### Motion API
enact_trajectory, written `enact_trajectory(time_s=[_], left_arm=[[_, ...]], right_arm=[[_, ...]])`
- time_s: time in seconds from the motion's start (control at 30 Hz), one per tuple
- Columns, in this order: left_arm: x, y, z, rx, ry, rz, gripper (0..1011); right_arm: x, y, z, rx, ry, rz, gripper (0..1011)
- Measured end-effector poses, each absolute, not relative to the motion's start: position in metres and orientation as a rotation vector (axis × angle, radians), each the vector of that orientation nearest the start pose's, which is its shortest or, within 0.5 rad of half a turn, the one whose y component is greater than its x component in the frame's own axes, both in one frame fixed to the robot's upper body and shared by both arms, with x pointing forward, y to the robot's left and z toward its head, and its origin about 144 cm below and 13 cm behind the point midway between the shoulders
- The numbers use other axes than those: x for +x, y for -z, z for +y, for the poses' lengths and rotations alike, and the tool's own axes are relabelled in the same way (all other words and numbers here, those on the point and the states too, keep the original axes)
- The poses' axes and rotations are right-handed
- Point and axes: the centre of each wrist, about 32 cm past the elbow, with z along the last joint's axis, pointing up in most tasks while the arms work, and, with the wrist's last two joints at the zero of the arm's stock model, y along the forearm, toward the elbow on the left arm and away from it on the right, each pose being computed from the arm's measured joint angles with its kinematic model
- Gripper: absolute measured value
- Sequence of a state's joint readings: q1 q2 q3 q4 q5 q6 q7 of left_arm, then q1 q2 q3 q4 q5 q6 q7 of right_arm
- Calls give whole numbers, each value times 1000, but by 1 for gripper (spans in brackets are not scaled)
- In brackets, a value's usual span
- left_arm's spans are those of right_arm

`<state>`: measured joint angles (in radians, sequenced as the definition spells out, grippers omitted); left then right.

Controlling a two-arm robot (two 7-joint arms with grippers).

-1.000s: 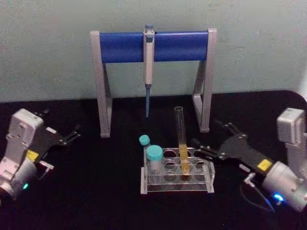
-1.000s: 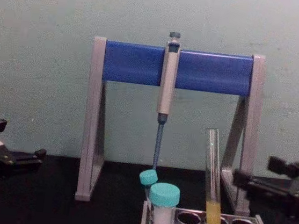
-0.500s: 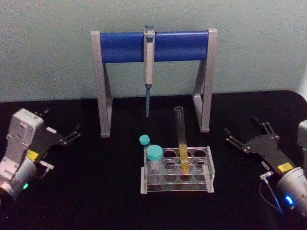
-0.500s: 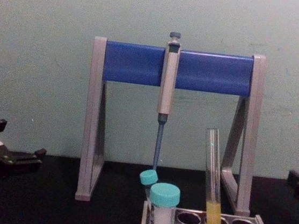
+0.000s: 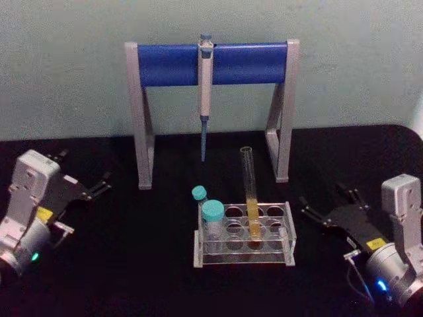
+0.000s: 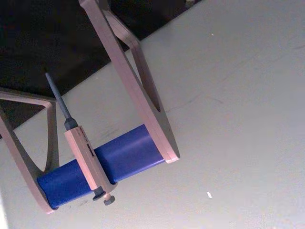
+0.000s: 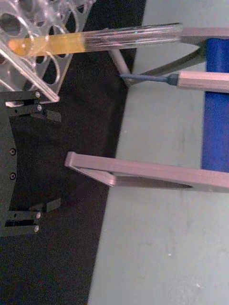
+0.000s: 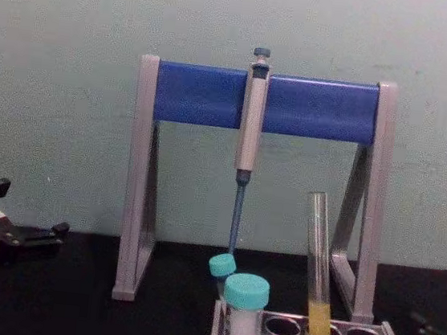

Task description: Pick up the test tube from the test tube rack, shake it, then place it back into the test tube rack.

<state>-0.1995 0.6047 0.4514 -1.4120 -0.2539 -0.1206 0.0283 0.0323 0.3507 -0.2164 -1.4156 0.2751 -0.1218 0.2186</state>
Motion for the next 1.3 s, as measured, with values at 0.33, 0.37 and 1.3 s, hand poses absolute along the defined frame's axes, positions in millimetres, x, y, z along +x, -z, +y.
enact_trajectory(time_s=[0.33, 0.37, 1.3], left_arm=[[489, -1140, 310, 304, -1248, -285, 1009], [489, -1140, 310, 304, -1248, -285, 1009], [489, -1140, 310, 304, -1248, -285, 1009]], right_arm=[[458, -1101, -281, -119, 1186, -5, 1000], [458, -1101, -281, -118, 1186, -6, 1000], [458, -1102, -282, -110, 1186, -7, 1000]])
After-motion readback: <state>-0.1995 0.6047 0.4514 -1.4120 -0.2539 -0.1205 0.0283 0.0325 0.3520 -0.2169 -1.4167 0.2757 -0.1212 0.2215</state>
